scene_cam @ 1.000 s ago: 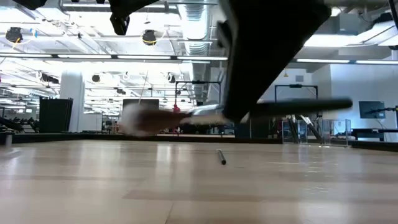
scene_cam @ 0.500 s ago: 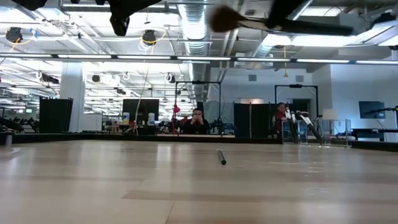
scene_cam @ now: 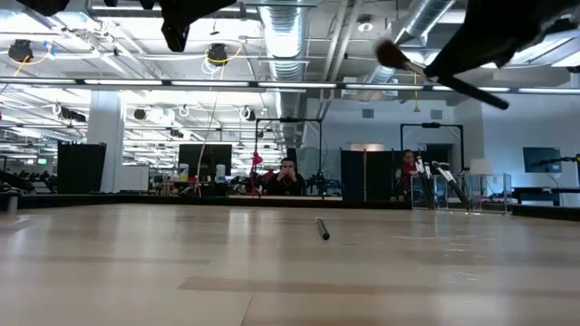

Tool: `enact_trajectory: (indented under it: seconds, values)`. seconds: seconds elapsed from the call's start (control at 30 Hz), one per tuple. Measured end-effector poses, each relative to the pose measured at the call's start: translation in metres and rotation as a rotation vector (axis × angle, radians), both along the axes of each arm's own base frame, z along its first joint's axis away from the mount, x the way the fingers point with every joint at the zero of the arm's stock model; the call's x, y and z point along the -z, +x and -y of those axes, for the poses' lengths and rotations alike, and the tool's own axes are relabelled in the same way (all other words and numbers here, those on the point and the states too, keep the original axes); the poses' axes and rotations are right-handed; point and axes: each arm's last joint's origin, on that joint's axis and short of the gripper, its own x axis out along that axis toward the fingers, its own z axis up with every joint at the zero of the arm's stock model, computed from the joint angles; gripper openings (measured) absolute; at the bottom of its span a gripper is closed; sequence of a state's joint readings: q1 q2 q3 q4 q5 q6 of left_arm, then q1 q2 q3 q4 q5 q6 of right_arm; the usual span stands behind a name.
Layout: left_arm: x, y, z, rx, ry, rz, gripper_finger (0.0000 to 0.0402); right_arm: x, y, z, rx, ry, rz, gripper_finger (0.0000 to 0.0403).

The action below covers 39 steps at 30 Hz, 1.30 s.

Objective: Put items in baskets/containers
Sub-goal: Put the black highlighter brush into the transparent organizer

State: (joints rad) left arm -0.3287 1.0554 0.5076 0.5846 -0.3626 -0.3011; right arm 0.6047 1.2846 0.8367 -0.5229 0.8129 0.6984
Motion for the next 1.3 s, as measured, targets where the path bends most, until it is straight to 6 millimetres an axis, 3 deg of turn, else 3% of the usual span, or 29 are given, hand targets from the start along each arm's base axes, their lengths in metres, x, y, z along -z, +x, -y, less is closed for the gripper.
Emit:
enact_trajectory:
  seconds: [0.17, 0.4, 0.63, 0.93, 1.3]
  values:
    - [0.000, 0.001, -0.004, -0.019, 0.012, -0.001, 0.0209, 0.004, -0.032, 0.030, 0.189, -0.075, 0.193, 0.0041]
    - [0.000, 0.004, -0.015, -0.071, 0.013, -0.001, 0.0209, 0.011, -0.066, 0.057, 0.358, -0.180, 0.373, 0.0035]
    - [0.000, 0.006, -0.026, -0.118, 0.036, -0.004, 0.0209, 0.017, -0.088, 0.085, 0.471, -0.241, 0.386, 0.0041]
    - [0.000, 0.008, -0.047, -0.213, 0.066, -0.010, 0.0209, 0.018, -0.108, 0.111, 0.550, -0.281, 0.327, 0.0039]
    - [0.017, 0.026, -0.067, -0.307, 0.115, -0.050, 0.0209, 0.004, -0.105, 0.114, 0.497, -0.309, 0.364, 0.0038]
